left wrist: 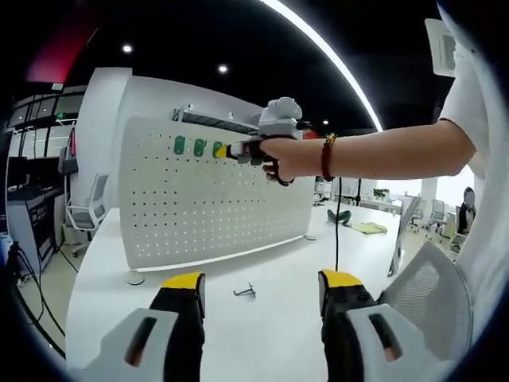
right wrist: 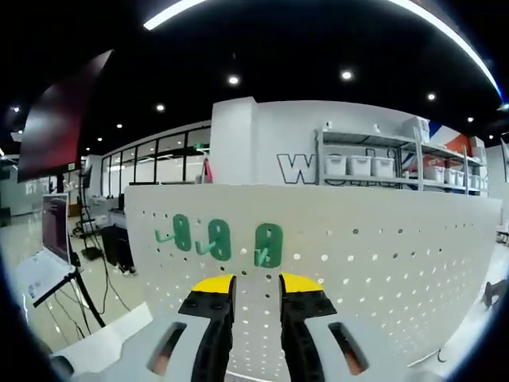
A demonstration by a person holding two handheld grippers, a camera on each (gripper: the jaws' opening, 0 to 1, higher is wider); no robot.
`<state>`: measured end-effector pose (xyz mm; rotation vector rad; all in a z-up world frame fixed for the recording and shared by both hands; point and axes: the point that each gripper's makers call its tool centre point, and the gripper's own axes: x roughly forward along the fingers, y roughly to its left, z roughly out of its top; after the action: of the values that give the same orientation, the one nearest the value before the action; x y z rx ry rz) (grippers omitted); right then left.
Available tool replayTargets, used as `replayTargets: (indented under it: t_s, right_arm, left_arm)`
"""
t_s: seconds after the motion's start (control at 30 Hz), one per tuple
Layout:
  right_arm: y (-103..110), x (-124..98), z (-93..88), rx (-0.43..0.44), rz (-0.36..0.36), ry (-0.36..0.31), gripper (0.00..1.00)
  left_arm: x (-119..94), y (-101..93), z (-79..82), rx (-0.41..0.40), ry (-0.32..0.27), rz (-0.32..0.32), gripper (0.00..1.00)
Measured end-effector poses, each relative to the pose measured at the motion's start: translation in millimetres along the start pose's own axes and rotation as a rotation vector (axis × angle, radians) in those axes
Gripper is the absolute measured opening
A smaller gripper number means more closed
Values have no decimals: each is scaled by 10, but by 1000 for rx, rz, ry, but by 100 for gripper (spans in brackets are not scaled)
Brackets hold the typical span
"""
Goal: Insert the hook assembly into the mounting plate slot until the hook locks in place.
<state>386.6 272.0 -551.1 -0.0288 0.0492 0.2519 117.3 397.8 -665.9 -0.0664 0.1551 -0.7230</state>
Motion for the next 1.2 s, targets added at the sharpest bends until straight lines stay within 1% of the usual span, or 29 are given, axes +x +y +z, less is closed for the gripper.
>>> replayTargets:
  t_s: [0.2, 0.37, 0.6, 0.73, 0.83, 0.97, 1.07, 1.17, 1.2]
  right_arm:
    - [-51, -172, -119, 16, -3, 9, 21]
    - [-113, -311, -278, 28, -7, 30, 20]
    - [-170, -505, -616, 57, -9, 90, 20]
    - [-200, -618, -802, 70, -8, 120, 20]
    - [-223, -648, -952, 82, 1, 152, 20]
    - [-201, -712, -1121, 91, 21, 189, 21]
    - [-163, -755, -1295, 92, 42, 240, 21]
    - [-132, -781, -1390, 94, 58, 252, 22]
    - [-117, -798, -1452, 99, 65, 267, 22]
  left_arm:
    - [-4, -85, -2, 6, 8, -11, 59]
    - [-12, -170, -10, 10, 21, -22, 58]
    - [-47, -240, 29, 19, 28, -17, 59]
    - [-31, -300, 16, 17, 35, -18, 59]
    - [-17, -364, 19, 23, 41, -20, 59]
    - [-26, -420, 35, 23, 40, -10, 59]
    - [-40, -472, 30, 20, 45, 3, 59]
    - [-44, -527, 30, 25, 47, 7, 59]
    - [-41, -538, 25, 25, 50, 8, 59]
